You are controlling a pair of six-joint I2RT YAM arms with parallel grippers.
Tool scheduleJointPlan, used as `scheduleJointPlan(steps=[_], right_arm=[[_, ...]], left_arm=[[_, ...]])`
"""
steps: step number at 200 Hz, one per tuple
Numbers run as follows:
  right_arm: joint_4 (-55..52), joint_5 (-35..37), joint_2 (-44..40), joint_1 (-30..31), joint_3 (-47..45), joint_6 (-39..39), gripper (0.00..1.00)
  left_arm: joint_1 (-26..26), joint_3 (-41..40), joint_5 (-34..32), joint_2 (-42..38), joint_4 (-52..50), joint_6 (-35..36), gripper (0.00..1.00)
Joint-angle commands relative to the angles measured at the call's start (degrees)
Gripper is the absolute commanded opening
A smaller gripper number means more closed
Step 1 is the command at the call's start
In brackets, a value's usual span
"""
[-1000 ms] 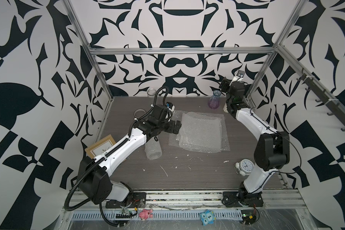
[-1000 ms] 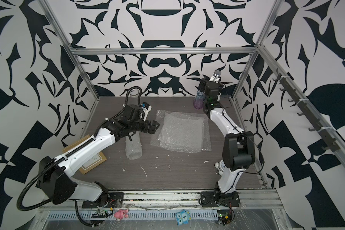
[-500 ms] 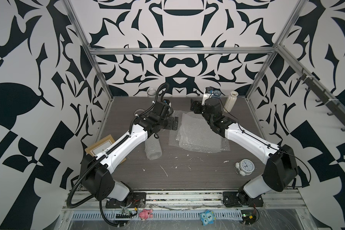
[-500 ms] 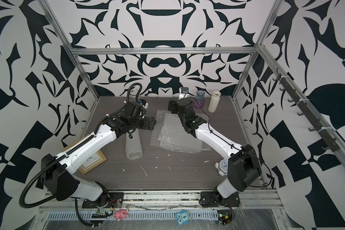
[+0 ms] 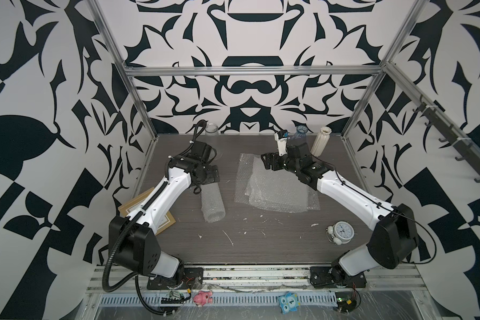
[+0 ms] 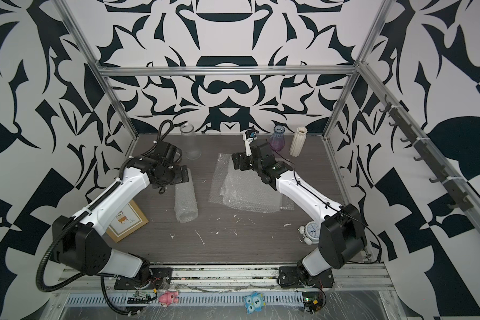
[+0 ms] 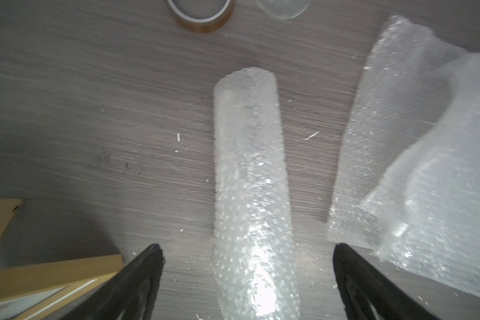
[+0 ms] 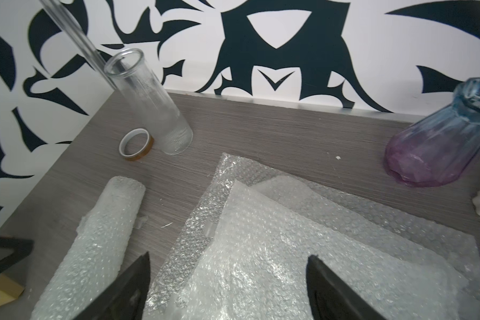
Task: Unwrap the vase from the bubble wrap
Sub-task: Pick up the bubble wrap from the center of the board.
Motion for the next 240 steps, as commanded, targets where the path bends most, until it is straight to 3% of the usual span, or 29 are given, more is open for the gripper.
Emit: scheduleJointPlan(steps=[1, 52, 109, 213, 226, 240], right_arm=[[2.52, -7.62, -2.04, -0.88, -0.15, -3.66, 0.89], [3.4, -11.62, -2.42, -0.94, -1.37, -6.75, 0.9], [4.72, -13.64, -2.13, -1.25, -2.01, -7.34, 0.91], [6.22, -14.9, -1.73, -1.2, -2.17, -6.45, 0.91], [6.22, -15.07, -1.68, -1.2, -2.1, -6.29, 0.91], [6.23, -14.99, -1.75, -1.24, -2.1, -5.96, 0.9]], left_arm=[[1.29, 3.2, 2.78, 5.36, -4.56, -1.27, 0.99], [2.87, 13.8, 3.02, 18.13, -6.99, -0.05, 0.99], [5.77, 17.73, 6.89, 25.66, -6.32, 1.5, 0.99], [5.7, 10.69, 10.23, 32.0, 1.78, -2.25, 1.0], [5.68, 10.33, 10.1, 31.69, 2.2, -2.43, 0.97], [5.7, 10.28, 9.87, 31.05, 2.05, -2.6, 0.88]])
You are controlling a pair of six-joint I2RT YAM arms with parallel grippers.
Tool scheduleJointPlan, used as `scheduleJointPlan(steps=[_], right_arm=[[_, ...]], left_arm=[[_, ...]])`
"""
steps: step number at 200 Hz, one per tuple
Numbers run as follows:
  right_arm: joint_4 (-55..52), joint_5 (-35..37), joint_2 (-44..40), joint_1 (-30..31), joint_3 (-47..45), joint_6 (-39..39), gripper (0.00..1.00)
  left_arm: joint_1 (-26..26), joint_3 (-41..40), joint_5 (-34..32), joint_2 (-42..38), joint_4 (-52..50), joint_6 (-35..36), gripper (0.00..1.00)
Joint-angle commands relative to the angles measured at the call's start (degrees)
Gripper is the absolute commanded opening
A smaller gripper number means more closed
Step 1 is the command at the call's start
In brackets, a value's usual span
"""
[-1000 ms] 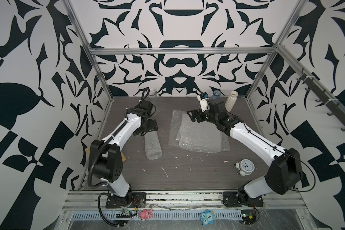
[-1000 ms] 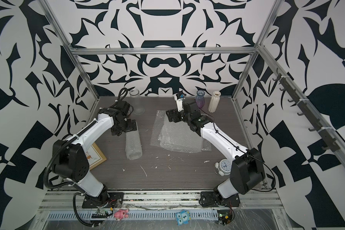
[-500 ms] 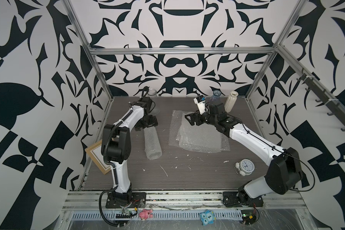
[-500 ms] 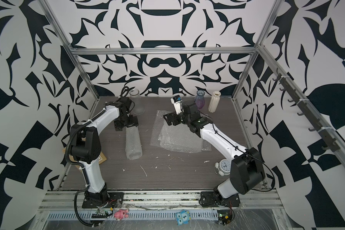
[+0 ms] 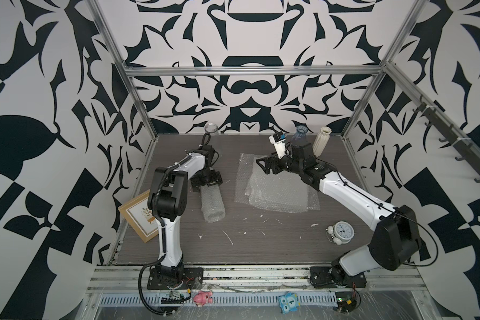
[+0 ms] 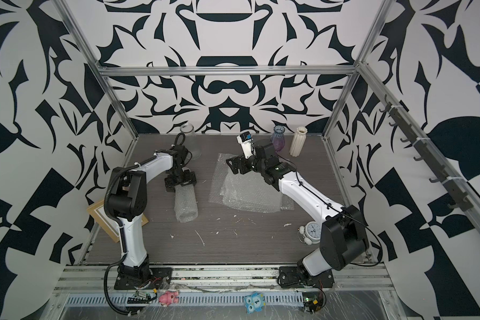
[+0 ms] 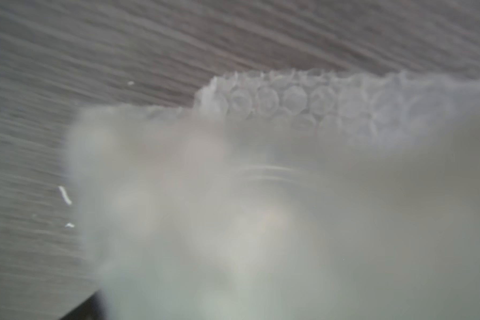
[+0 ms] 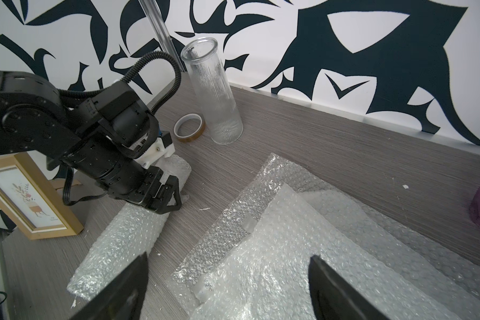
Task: Unwrap the vase from the bubble wrap
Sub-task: Pick up the bubble wrap from the center of the board.
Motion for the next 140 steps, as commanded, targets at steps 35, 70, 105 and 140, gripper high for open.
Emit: scheduleJointPlan(steps=[35, 70, 105, 140], right_arm=[[2.41, 0.55, -1.84, -0.34, 0.09, 0.27, 0.9], [2.43, 0.7, -2.08, -1.33, -0.42, 0.66, 0.9], [2.8, -0.47, -2.19, -4.01, -1.34, 2.58, 0.89], [4.14, -2.63, -2.65, -7.69, -2.96, 5.75, 0.88]], left_arm=[[-0.1, -2.11, -0.18, -4.39, -0.45, -1.41, 0.64], [-0.14, -4.72, 0.56, -10.07, -1.82, -0.68, 0.55], [-1.26, -6.76, 2.03, -16.37, -4.69, 0.04, 0.55], [-5.71, -6.41, 2.74, -21.92, -7.87, -1.25, 0.56]])
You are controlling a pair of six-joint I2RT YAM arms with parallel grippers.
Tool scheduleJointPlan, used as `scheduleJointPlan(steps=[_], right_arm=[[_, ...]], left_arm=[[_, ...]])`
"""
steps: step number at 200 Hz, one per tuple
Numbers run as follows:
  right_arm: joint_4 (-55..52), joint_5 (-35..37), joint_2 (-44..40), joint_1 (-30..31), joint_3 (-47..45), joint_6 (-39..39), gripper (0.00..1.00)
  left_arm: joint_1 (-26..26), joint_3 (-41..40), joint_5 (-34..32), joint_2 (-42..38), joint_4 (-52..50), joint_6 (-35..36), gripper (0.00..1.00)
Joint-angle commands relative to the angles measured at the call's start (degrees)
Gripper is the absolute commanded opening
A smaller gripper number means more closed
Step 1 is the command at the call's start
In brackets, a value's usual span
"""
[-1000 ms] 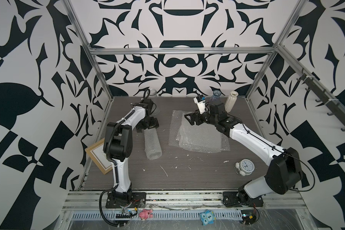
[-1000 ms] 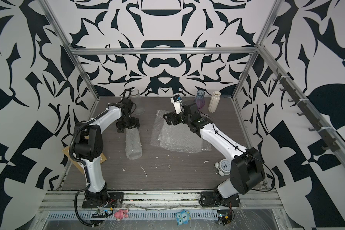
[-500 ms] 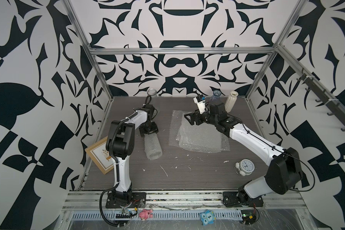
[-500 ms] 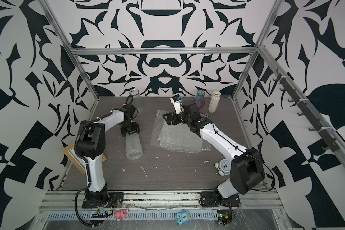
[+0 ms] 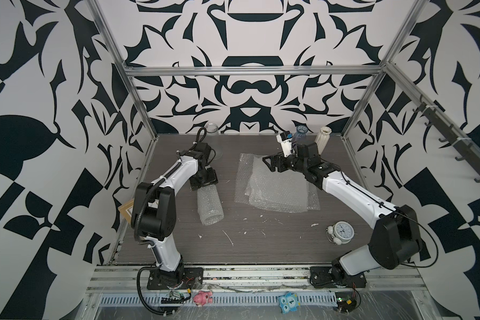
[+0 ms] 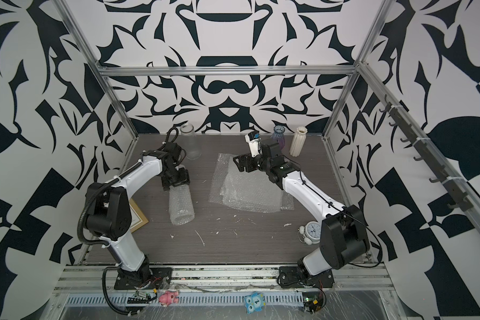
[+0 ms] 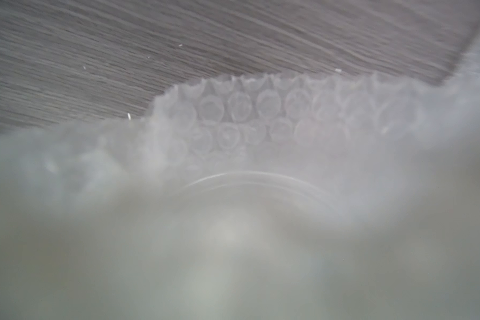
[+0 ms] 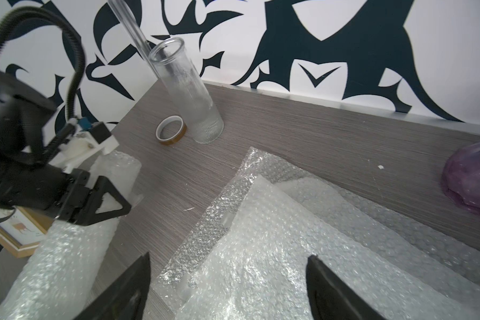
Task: Unwrap the vase from the bubble wrap
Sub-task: Pick up the bubble wrap from the center of the board.
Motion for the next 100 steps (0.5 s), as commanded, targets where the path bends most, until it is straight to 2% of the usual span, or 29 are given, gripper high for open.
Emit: scheduleJointPlan(steps=[1, 33, 49, 71, 100], right_arm=[[3.22, -1.76, -2.61, -2.09, -1.07, 2.94, 0.88], [3.13, -2.27, -3.18, -5.69, -2.3, 5.32, 0.88], [3.18, -2.47, -3.39, -8.07, -3.07, 6.84, 0.87], [3.48, -2.9, -3.91, -11.51, -4.63, 9.09, 0.87], [4.71, -4.52, -5.21, -15.86, -6.98, 11.5, 0.86]], left_arm=[[-3.52, 0.47, 2.09, -4.66, -5.73, -1.32, 0.56], [-10.68, 2.43, 3.2, -6.42, -6.74, -5.32, 0.56], [-16.08, 4.73, 2.44, -5.85, -6.18, -7.74, 0.56], [-22.65, 9.91, 3.17, -2.49, -5.69, -10.01, 0.56], [-28.84, 19.51, 3.77, 4.56, -4.78, -11.35, 0.57]])
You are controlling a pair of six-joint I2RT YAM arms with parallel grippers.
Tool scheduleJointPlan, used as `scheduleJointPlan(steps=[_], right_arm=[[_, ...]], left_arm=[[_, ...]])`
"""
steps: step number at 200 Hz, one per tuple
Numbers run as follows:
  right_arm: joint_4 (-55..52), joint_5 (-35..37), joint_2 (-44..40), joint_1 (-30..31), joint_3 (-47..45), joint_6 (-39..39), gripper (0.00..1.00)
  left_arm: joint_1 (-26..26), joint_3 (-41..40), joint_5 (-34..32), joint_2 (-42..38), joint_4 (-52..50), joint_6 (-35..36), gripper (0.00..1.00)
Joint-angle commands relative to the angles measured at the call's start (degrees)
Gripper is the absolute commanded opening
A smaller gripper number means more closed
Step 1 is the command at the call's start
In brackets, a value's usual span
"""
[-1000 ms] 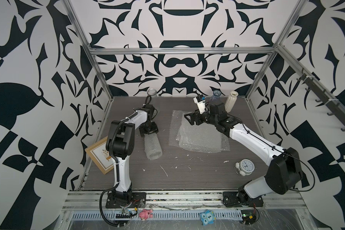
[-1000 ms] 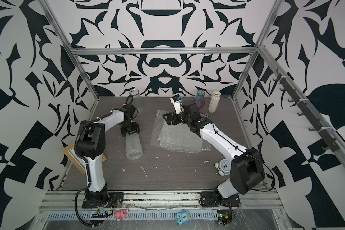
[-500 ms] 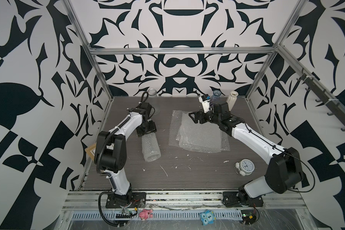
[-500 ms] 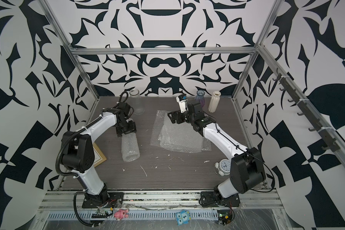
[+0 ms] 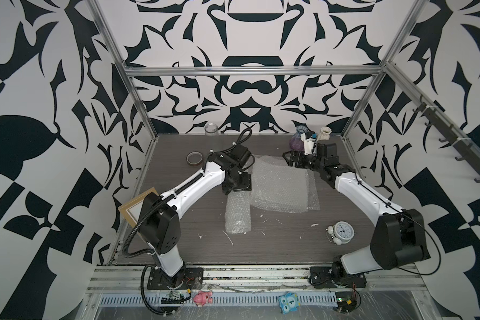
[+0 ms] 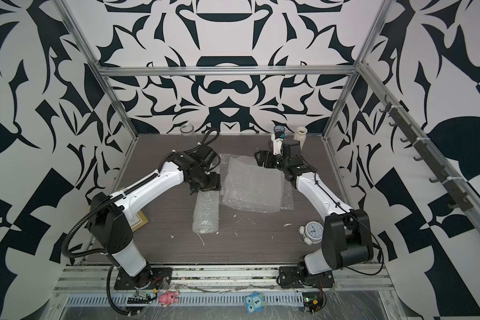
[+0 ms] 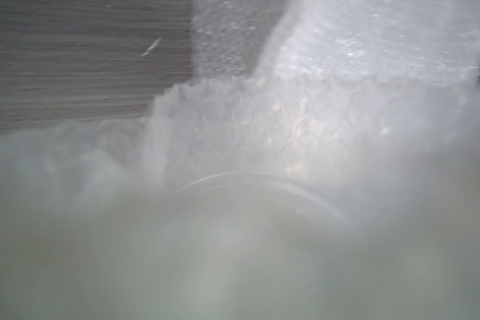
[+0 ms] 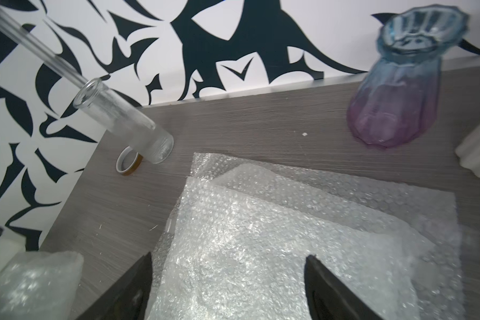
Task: Unwrap the vase from the bubble wrap
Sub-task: Pick up the bubble wrap from the center of the board, then place the bubble wrap at the center of the board.
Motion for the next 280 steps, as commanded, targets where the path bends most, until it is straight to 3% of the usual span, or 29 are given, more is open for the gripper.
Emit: scheduleJointPlan(steps=[1, 30, 83, 192, 280], right_arm=[[3.03, -1.91, -3.06, -2.79, -1.43, 3.19, 0.86], [3.22, -2.07, -4.21, -5.51, -2.93, 4.06, 0.85], [3.8, -2.61, -4.52, -7.26, -3.78, 4.45, 0.85], [6.25, -5.24, -2.49, -8.06, -3.85, 6.51, 0.84], [6.61, -5.81, -2.05, -8.22, -3.86, 6.49, 0.84]], left_arm=[[-3.78, 7.73, 1.97, 4.72, -0.77, -3.27, 0.57], [-6.38, 17.82, 4.4, 13.16, 0.0, -2.94, 0.57], [-5.15, 30.71, 10.01, 26.57, 2.65, -2.41, 0.57], [-1.49, 20.34, 25.49, 28.08, 32.3, -8.51, 0.6], [0.87, 22.47, 24.09, 35.51, 30.93, -11.09, 0.79]])
